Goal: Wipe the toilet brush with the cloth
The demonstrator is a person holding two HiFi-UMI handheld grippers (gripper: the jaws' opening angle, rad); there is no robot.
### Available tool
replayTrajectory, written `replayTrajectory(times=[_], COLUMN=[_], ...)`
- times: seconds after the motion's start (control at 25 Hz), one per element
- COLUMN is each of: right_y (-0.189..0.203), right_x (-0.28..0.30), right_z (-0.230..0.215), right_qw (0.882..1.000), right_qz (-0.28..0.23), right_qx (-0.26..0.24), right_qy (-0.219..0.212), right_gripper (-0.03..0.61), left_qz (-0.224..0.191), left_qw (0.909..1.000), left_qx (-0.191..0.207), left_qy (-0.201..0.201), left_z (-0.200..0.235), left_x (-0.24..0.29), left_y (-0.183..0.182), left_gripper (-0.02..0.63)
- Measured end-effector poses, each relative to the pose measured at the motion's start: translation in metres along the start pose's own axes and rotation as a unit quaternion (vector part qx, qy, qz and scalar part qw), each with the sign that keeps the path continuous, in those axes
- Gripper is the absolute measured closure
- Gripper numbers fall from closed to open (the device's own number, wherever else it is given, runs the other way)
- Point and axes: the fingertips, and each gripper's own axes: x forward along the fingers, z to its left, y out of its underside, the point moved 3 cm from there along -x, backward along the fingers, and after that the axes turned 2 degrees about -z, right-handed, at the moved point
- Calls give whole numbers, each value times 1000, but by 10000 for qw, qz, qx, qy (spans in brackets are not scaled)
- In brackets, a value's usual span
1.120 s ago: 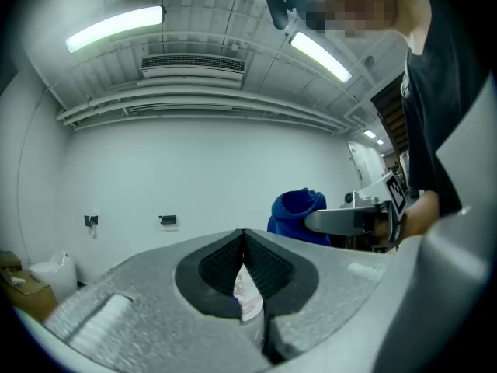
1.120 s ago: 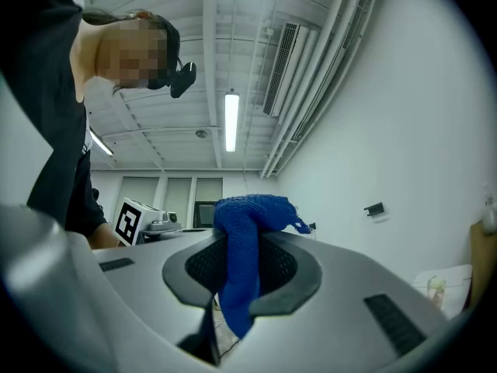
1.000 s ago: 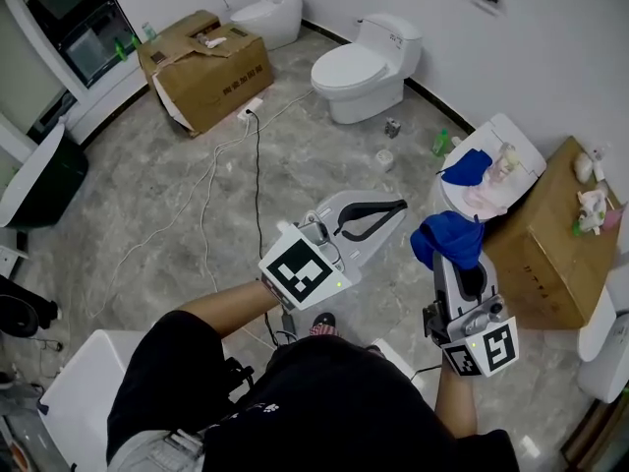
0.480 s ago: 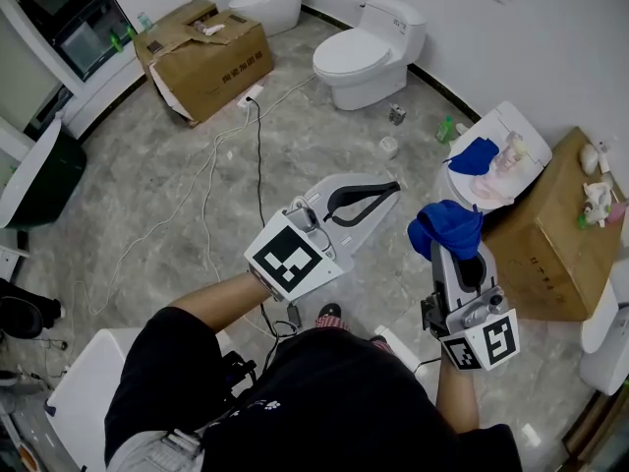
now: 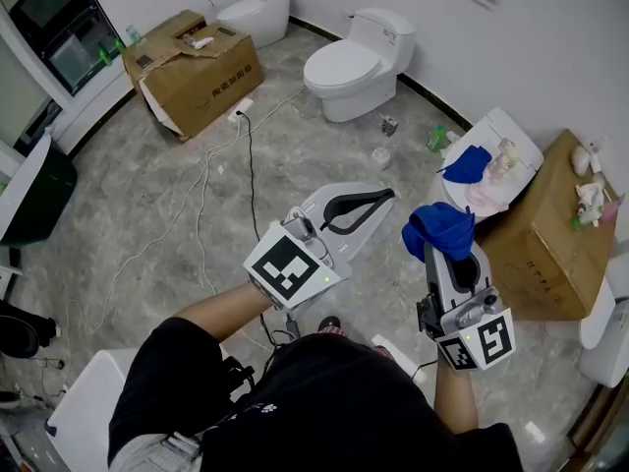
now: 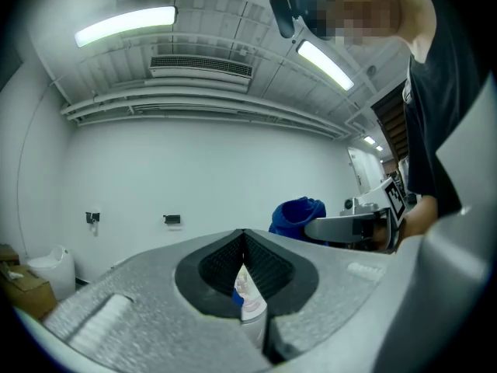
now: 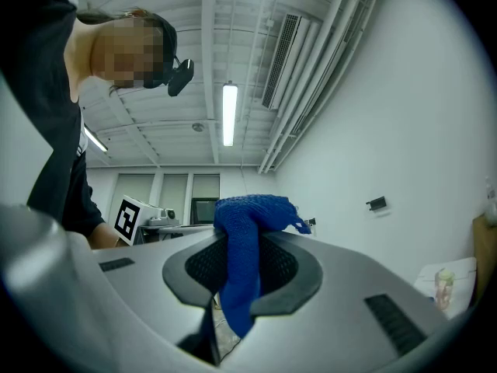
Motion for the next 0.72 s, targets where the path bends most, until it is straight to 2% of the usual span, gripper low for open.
replayTrajectory(times=[0.28, 0.72], right_y=[5, 13], right_x=[15, 25], right_z=[11, 7], right_qw=[10000, 9999], right_qz=[-24, 29], right_qx=[-34, -58], right_qy=[61, 157], right_gripper=[500, 500], left_qz=[-42, 5], left_qw=[9999, 9999], left_qx=[71, -130], left_qy=[109, 86], left_z=[8, 27], left_x=[-13, -15], left_y=[0, 16], left_gripper=[621, 621])
